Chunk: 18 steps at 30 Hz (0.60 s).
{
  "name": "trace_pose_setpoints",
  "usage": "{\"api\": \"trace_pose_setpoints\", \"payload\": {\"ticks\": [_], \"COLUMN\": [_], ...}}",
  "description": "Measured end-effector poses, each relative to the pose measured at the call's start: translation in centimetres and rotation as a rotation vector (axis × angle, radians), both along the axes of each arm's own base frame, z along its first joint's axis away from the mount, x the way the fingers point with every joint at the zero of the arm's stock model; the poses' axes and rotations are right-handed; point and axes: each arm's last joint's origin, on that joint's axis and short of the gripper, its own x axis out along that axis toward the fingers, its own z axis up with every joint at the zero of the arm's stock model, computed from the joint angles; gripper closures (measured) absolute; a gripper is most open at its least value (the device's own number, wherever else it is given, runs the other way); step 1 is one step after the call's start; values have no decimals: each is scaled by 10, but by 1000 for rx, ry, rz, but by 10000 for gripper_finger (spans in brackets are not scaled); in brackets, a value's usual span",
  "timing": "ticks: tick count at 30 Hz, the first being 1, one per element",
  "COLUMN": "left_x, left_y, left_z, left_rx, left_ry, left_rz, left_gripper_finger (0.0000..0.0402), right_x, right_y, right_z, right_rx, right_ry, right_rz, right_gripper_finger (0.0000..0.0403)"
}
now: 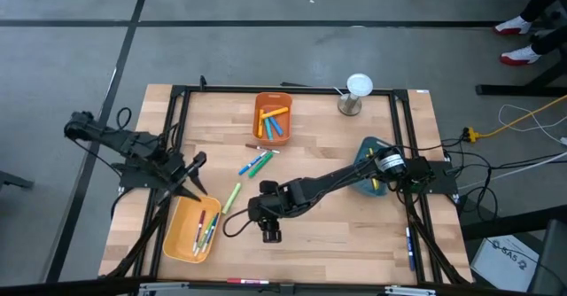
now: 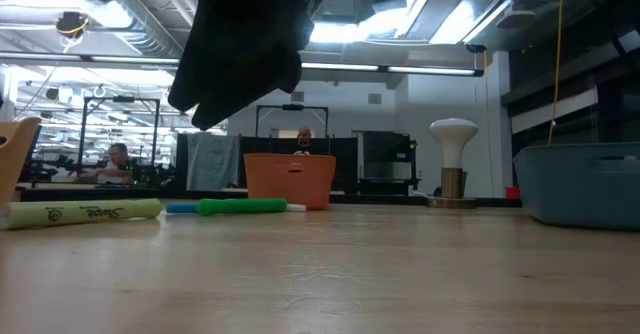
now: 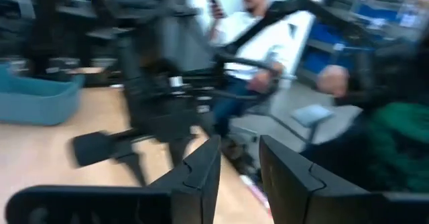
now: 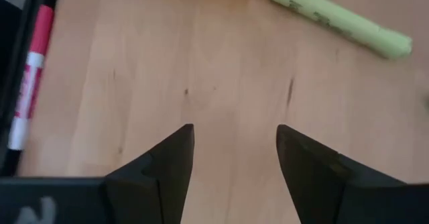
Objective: Pick & Place Markers
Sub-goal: Put the pink marker pen into the yellow bin
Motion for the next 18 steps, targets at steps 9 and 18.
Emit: {"api": "trace_pose_setpoints", "payload": {"ticks": [9, 18], "left_x": [20, 60], "left_y": [-22, -81], "left_z": [-18, -3], "left_rx": [64, 228], "left_ry": [178, 381], "left_rz": [-113, -222], "left_gripper_finger": [298, 295], "right_x": [-15, -34], "right_y": [-11, -14], "right_z": [8, 10], "right_rx": [-16, -223], "right_ry": [198, 311], "right_rz": [-139, -152], "right_gripper_finger": [198, 229]}}
